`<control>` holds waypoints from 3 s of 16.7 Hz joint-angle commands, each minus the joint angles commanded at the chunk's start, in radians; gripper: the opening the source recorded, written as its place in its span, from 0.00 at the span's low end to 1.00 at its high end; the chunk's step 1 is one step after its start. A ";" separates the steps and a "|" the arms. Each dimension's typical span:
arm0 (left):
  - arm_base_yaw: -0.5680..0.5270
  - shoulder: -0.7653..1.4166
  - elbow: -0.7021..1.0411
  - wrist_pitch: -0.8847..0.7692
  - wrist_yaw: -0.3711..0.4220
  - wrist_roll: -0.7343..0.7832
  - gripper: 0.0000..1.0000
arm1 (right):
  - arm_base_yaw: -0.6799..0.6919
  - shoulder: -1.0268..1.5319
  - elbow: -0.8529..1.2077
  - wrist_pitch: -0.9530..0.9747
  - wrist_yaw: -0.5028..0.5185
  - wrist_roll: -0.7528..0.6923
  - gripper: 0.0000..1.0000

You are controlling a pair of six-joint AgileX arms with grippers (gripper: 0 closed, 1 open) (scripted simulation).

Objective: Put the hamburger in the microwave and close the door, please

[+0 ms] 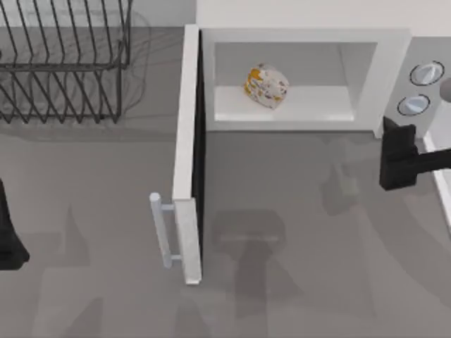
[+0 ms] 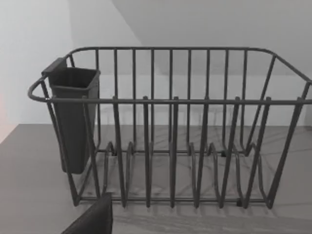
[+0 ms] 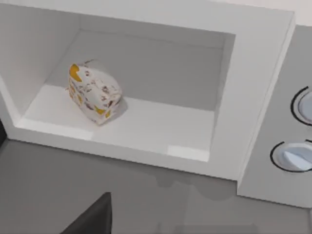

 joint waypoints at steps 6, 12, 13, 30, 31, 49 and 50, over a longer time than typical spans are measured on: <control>0.000 0.000 0.000 0.000 0.000 0.000 1.00 | -0.308 -0.629 -0.367 0.006 -0.207 -0.098 1.00; 0.000 0.000 0.000 0.000 0.000 0.000 1.00 | -0.508 -0.944 -0.571 0.030 -0.310 -0.115 1.00; 0.000 0.000 0.000 0.000 0.000 0.000 1.00 | -0.520 -0.960 -0.581 0.033 -0.315 -0.115 1.00; 0.000 0.000 0.000 0.000 0.000 0.000 0.10 | -0.525 -0.967 -0.585 0.034 -0.317 -0.114 1.00; 0.000 0.000 0.000 0.000 0.000 0.000 0.02 | -0.525 -0.967 -0.585 0.034 -0.317 -0.114 1.00; -0.298 -0.007 0.069 -0.080 -0.299 -0.001 0.00 | -0.525 -0.967 -0.585 0.034 -0.317 -0.114 1.00; -0.330 -0.009 0.077 -0.088 -0.330 -0.001 0.00 | -0.525 -0.967 -0.585 0.034 -0.317 -0.114 1.00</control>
